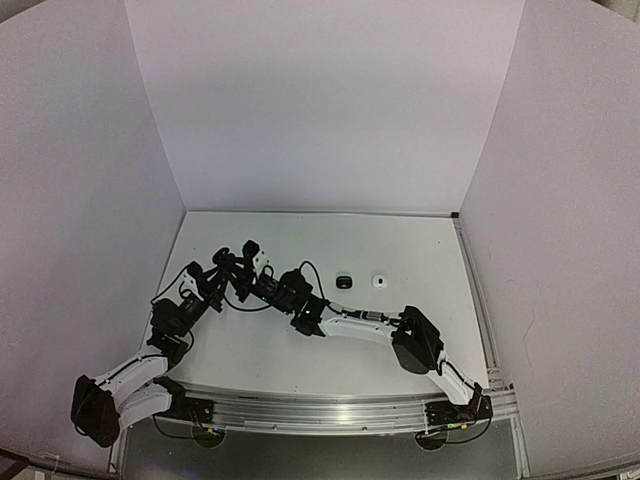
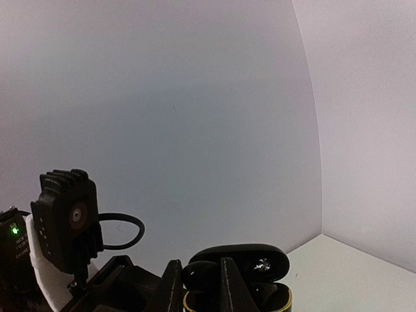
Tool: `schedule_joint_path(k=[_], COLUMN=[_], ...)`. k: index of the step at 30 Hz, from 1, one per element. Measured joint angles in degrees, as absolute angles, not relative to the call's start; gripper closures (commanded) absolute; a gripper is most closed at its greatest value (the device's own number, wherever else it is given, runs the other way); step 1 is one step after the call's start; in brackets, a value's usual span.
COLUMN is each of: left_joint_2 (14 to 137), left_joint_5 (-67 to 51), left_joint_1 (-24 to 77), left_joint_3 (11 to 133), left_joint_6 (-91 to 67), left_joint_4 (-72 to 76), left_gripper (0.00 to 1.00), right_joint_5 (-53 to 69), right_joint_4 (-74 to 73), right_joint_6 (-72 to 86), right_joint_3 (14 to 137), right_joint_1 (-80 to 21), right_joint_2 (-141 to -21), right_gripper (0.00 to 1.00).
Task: Insert the wireless bluetooth earbuds into the charging case
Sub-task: Insert the left earbud into the left side groove of the charging case.
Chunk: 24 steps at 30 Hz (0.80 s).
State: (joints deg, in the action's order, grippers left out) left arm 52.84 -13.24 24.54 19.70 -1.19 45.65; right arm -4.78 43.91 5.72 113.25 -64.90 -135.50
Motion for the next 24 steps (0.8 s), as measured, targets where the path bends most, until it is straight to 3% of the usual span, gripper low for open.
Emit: schedule_joint_path(k=[24], left_joint_2=[52.84], left_joint_5=[-13.39], left_joint_1=[24.16], left_joint_3=[20.67], left_joint_6=[0.19], left_joint_4=[44.87], left_gripper=[1.00], right_joint_5=[-4.38], right_joint_4=[40.37], right_joint_6=[4.95], right_joint_3=[115.63], right_joint_1=[-64.90], right_joint_2=[-135.52], right_gripper=[0.79])
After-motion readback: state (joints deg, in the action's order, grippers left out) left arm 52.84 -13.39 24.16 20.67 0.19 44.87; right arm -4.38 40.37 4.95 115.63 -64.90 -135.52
